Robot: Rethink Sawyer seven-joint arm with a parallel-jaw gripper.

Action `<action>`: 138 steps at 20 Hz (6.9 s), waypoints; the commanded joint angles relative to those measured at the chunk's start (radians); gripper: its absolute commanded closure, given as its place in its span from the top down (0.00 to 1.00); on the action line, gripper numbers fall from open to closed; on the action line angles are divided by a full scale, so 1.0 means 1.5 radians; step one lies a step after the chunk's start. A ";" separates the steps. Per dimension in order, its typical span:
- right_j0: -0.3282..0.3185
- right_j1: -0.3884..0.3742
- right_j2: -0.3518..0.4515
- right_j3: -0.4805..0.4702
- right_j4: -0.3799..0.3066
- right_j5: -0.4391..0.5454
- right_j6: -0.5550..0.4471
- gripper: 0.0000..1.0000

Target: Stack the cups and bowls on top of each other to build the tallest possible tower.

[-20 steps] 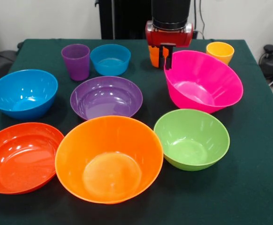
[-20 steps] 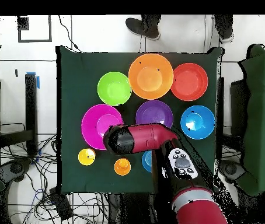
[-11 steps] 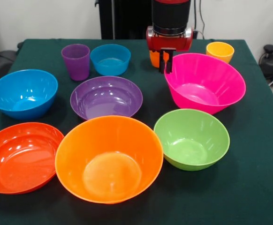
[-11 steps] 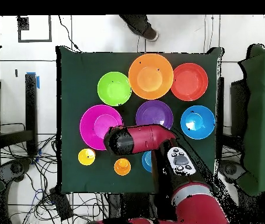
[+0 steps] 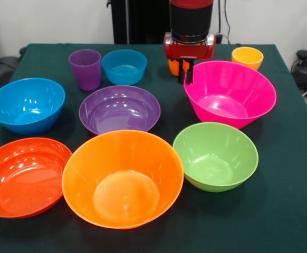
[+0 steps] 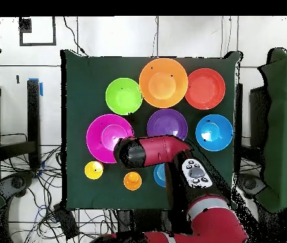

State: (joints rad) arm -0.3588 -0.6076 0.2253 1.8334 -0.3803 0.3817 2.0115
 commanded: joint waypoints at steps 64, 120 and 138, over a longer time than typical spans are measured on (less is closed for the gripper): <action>-0.166 -0.008 0.173 0.007 -0.128 0.051 -0.105 0.00; -0.183 0.019 0.188 -0.013 -0.152 0.042 -0.115 0.00; -0.198 0.024 0.208 -0.014 -0.165 0.043 -0.112 1.00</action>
State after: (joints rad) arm -0.6534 -0.6390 0.4822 1.8390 -0.5431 0.3825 2.0115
